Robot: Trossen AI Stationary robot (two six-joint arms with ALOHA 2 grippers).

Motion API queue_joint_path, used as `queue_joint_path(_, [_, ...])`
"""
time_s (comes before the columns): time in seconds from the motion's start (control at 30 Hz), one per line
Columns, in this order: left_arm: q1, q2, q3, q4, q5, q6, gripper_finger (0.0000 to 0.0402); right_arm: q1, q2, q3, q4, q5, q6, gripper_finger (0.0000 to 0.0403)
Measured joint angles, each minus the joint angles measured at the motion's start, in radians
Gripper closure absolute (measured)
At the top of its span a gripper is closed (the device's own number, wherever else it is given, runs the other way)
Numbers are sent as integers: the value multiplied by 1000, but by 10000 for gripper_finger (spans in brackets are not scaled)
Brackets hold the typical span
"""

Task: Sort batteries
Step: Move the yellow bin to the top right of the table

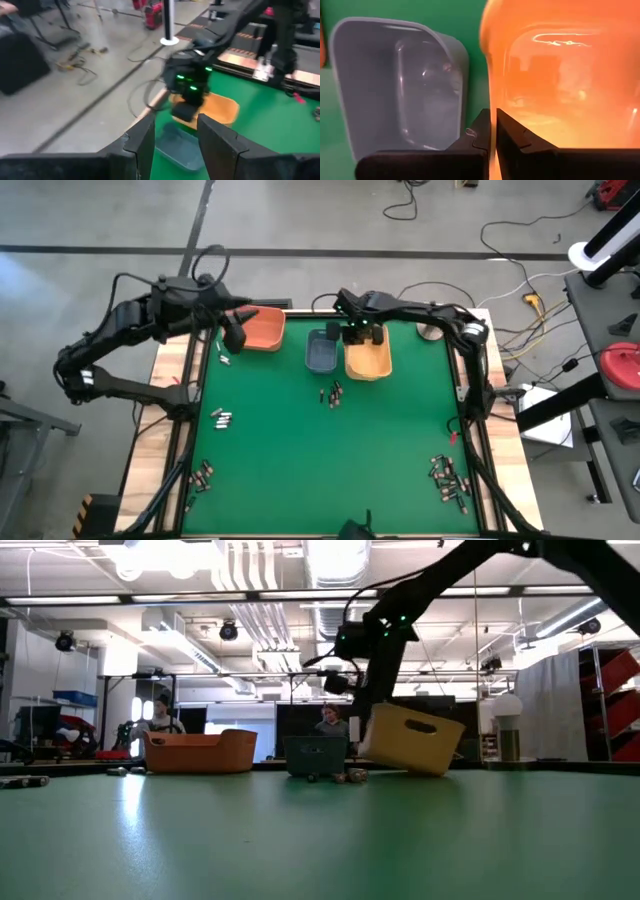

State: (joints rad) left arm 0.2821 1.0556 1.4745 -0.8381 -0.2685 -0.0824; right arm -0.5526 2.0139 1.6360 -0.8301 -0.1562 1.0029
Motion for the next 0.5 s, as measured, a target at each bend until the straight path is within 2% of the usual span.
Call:
queue_joint_path(0.23, [0, -73, -171, 67, 19, -88, 274, -12, 49, 36, -74, 37, -8, 393])
queue_joint_path(0.37, [0, -89, -206, 80, 26, -92, 274, -18, 43, 32, -77, 127, 11, 393])
queue_joint_path(0.5, [0, -83, -213, 102, 50, -68, 274, -29, 43, 32, -72, 129, 10, 389])
